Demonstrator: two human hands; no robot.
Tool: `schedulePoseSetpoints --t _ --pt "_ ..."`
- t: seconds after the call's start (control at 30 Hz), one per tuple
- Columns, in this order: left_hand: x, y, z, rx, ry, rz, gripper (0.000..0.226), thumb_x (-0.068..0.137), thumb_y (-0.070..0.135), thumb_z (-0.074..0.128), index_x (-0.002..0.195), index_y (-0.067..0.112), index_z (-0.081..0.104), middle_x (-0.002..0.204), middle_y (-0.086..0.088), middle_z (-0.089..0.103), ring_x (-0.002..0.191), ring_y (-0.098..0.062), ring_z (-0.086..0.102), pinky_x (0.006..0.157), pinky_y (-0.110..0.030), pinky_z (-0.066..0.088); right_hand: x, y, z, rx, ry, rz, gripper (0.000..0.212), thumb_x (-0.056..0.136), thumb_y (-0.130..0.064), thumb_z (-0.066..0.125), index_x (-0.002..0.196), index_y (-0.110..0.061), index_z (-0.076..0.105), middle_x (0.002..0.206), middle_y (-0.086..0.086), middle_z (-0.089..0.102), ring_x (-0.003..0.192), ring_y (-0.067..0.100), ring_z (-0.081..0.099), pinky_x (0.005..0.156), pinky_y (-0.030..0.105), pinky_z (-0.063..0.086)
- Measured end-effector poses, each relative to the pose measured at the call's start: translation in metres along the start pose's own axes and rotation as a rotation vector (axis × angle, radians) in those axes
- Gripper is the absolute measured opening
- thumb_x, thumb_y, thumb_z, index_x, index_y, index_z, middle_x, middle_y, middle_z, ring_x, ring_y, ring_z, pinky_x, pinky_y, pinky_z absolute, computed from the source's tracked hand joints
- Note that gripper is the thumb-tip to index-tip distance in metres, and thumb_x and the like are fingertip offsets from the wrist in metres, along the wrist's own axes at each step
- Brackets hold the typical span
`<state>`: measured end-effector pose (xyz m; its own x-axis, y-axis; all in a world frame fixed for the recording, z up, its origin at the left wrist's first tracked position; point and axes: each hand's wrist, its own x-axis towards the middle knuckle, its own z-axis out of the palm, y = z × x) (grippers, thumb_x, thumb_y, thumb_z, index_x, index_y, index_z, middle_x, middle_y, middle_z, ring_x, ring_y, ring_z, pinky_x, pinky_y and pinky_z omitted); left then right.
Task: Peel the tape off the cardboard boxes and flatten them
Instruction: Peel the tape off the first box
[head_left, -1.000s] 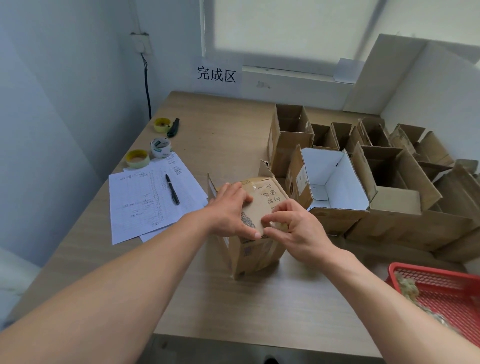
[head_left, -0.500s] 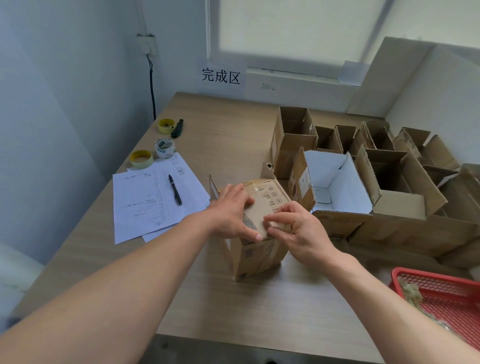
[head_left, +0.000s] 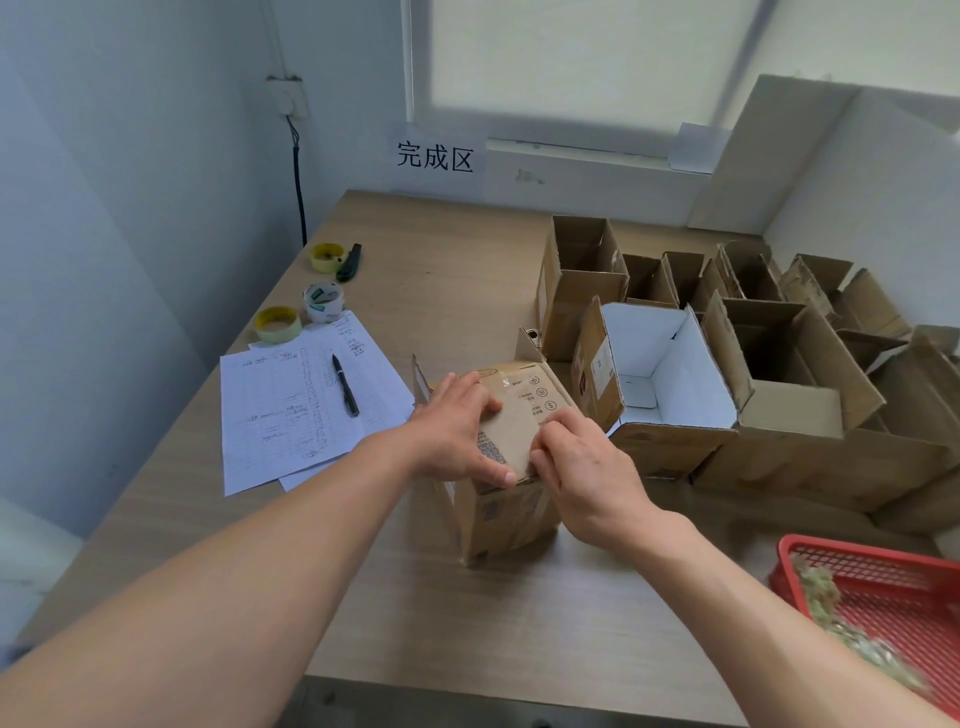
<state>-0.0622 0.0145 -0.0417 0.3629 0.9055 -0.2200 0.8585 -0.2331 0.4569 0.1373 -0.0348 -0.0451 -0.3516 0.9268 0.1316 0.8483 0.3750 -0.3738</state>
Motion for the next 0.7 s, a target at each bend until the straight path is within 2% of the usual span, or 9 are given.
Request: schedulePoseSetpoints --t 0.1,0.17,0.23,0.27,0.37,0.43,0.57,0.63,0.7 --pt "0.0 0.0 0.001 -0.023 0.0 -0.003 0.104 0.063 0.061 0.084 0.145 0.019 0.036 0.155 0.003 0.018 0.146 -0.018 0.005 0.12 -0.046 0.019 -0.002 0.006 -0.008 0.31 -0.014 0.056 0.015 0.101 -0.023 0.049 0.087 -0.018 0.052 0.095 -0.008 0.048 0.09 0.011 0.046 0.078 0.035 0.04" --pt "0.001 0.0 0.001 -0.027 -0.001 -0.001 0.103 0.063 0.061 0.084 0.144 0.019 0.036 0.155 0.003 0.016 0.147 -0.017 0.003 0.12 -0.048 0.018 -0.005 0.01 -0.013 0.4 -0.04 0.087 0.005 0.096 -0.021 0.059 0.1 -0.02 0.06 0.1 -0.009 0.052 0.091 0.008 0.048 0.083 0.03 0.04" --pt "0.002 0.0 0.002 -0.031 -0.002 0.002 0.102 0.062 0.061 0.084 0.143 0.02 0.037 0.155 0.004 0.017 0.145 -0.013 0.004 0.12 -0.049 0.019 -0.007 0.01 -0.013 0.375 -0.081 0.08 0.034 0.091 -0.021 0.066 0.124 -0.026 0.064 0.116 -0.011 0.053 0.106 0.005 0.048 0.094 0.025 0.04" --pt "0.002 -0.001 0.002 -0.035 -0.002 0.001 0.102 0.062 0.061 0.084 0.143 0.02 0.037 0.155 0.004 0.017 0.144 -0.012 0.005 0.12 -0.049 0.019 -0.006 0.009 -0.011 0.356 -0.077 0.085 0.035 0.091 -0.021 0.068 0.126 -0.027 0.067 0.116 -0.01 0.052 0.109 0.006 0.049 0.095 0.023 0.04" --pt "0.002 -0.002 0.002 -0.029 0.001 0.004 0.102 0.062 0.061 0.084 0.143 0.021 0.036 0.155 0.004 0.017 0.142 -0.011 0.005 0.12 -0.046 0.018 -0.005 0.002 -0.008 0.347 -0.006 0.1 0.011 0.091 -0.018 0.07 0.095 -0.025 0.078 0.107 -0.008 0.053 0.106 0.01 0.051 0.091 0.029 0.046" --pt "0.002 -0.002 0.002 -0.021 0.004 0.006 0.102 0.062 0.061 0.084 0.144 0.021 0.036 0.156 0.003 0.016 0.144 -0.013 0.005 0.121 -0.045 0.018 -0.006 0.001 -0.005 0.33 0.021 0.101 0.01 0.092 -0.015 0.068 0.087 -0.022 0.074 0.107 -0.007 0.054 0.106 0.012 0.051 0.09 0.035 0.048" --pt "0.002 -0.003 0.003 -0.019 0.013 0.01 0.103 0.062 0.061 0.084 0.144 0.02 0.037 0.156 0.002 0.017 0.146 -0.015 0.005 0.121 -0.044 0.018 -0.009 0.002 -0.004 0.31 0.029 0.071 0.008 0.094 -0.015 0.061 0.098 -0.02 0.067 0.113 -0.007 0.054 0.109 0.016 0.049 0.092 0.037 0.045" --pt "0.001 -0.003 0.004 -0.018 0.015 0.009 0.103 0.062 0.062 0.084 0.144 0.02 0.037 0.156 0.002 0.017 0.146 -0.015 0.005 0.121 -0.045 0.018 -0.009 0.003 -0.004 0.302 -0.008 0.077 0.024 0.093 -0.019 0.064 0.116 -0.024 0.067 0.118 -0.009 0.053 0.114 0.015 0.048 0.096 0.034 0.044" --pt "0.001 -0.003 0.004 -0.016 0.017 0.011 0.103 0.062 0.062 0.084 0.144 0.02 0.037 0.155 0.001 0.018 0.145 -0.015 0.007 0.12 -0.045 0.019 -0.008 0.003 -0.005 0.309 -0.014 0.088 0.027 0.092 -0.022 0.068 0.118 -0.028 0.071 0.115 -0.009 0.052 0.114 0.014 0.049 0.095 0.031 0.044"
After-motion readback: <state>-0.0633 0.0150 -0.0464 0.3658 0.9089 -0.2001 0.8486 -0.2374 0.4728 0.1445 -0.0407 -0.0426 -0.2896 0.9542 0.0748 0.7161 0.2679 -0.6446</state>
